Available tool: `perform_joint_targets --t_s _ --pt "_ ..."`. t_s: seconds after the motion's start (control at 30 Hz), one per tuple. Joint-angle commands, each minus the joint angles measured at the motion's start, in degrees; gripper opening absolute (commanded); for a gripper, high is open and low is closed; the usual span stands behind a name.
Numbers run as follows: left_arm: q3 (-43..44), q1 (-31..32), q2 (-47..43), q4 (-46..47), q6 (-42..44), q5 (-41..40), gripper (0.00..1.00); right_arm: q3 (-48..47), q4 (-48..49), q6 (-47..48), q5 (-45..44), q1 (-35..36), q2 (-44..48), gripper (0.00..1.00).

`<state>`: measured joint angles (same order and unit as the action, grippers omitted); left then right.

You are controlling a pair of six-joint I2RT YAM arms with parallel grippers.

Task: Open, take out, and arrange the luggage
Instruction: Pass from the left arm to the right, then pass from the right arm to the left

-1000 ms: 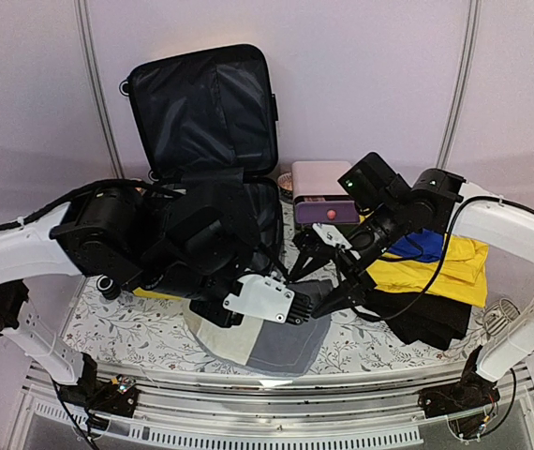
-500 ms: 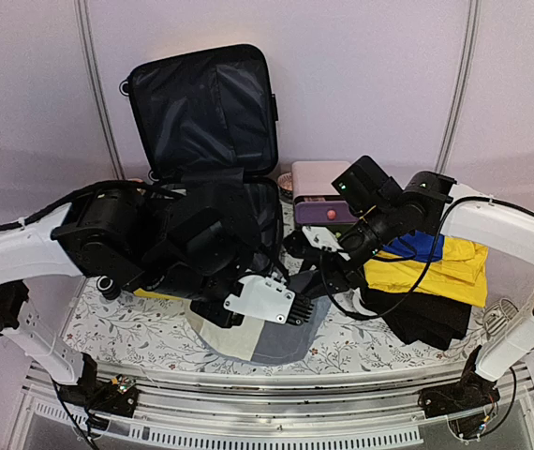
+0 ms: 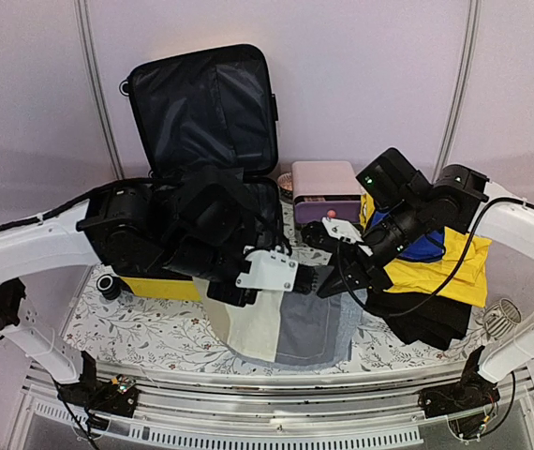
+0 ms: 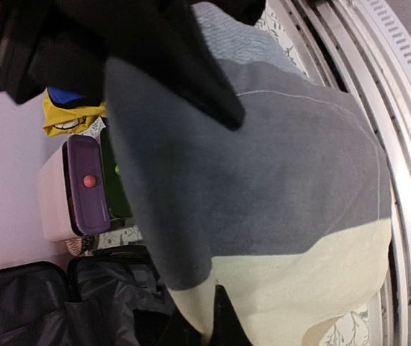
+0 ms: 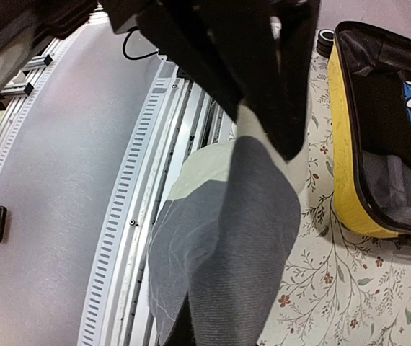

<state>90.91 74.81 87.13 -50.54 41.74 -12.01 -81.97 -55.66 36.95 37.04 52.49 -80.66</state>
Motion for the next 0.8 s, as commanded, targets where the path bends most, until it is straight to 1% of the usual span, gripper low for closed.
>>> perform_joint_targets --t_s 0.0,0.03,0.1,0.13,0.2,0.37,0.47,0.5,0.57,0.6,0.63,0.67,0.7,0.77 --pt "-1.6 -8.9 -2.0 7.1 -3.0 17.8 0.1 -3.6 -5.6 -5.4 -1.6 0.1 0.4 0.01" --pt "-1.9 -11.2 -1.9 7.6 -4.5 24.2 0.13 -4.0 -5.9 -5.8 -2.3 0.1 0.5 0.01" --pt "-3.4 -15.0 -1.8 9.0 -7.6 32.0 0.17 -4.8 -6.5 -5.9 -2.8 0.0 0.7 0.01" --pt "-4.5 -17.0 -1.7 9.7 -8.6 35.7 0.18 -5.5 -6.9 -5.7 -2.7 0.0 0.3 0.01" --pt "-7.3 -18.4 -1.5 11.7 -9.0 41.1 0.17 -7.0 -7.9 -5.2 -2.7 0.0 -0.7 0.01" --pt "-14.8 -19.6 -1.2 18.3 -7.5 47.9 0.11 -9.3 -10.2 -5.7 -3.9 0.0 -3.1 0.01" --pt "-18.1 -21.4 -2.5 21.5 -7.2 50.0 0.11 -9.9 -12.1 -7.2 -5.0 0.0 -3.9 0.01" --pt "-19.4 -22.0 -3.1 22.7 -6.9 50.2 0.14 -9.8 -12.6 -7.8 -5.4 0.0 -4.0 0.01" --pt "-21.9 -22.8 -4.5 24.9 -5.9 49.1 0.35 -8.7 -12.9 -8.1 -5.3 0.2 -3.8 0.02" --pt "-23.1 -23.2 -5.3 25.9 -5.2 48.8 0.49 -8.0 -12.9 -8.0 -5.3 0.2 -3.5 0.01" --pt "-24.4 -23.7 -6.3 27.0 -4.4 48.7 0.69 -7.3 -13.0 -7.9 -5.4 0.4 -3.2 0.01" --pt "-25.7 -24.2 -7.4 28.3 -3.7 48.7 0.93 -6.7 -12.9 -7.7 -5.5 0.4 -2.9 0.01" --pt "-27.0 -24.7 -8.3 29.9 -3.2 48.7 0.98 -6.3 -12.9 -7.4 -5.5 0.5 -2.8 0.01" --pt "-28.9 -25.2 -9.6 32.2 -2.3 48.4 0.98 -6.0 -12.9 -6.8 -5.0 0.7 -2.6 0.02"
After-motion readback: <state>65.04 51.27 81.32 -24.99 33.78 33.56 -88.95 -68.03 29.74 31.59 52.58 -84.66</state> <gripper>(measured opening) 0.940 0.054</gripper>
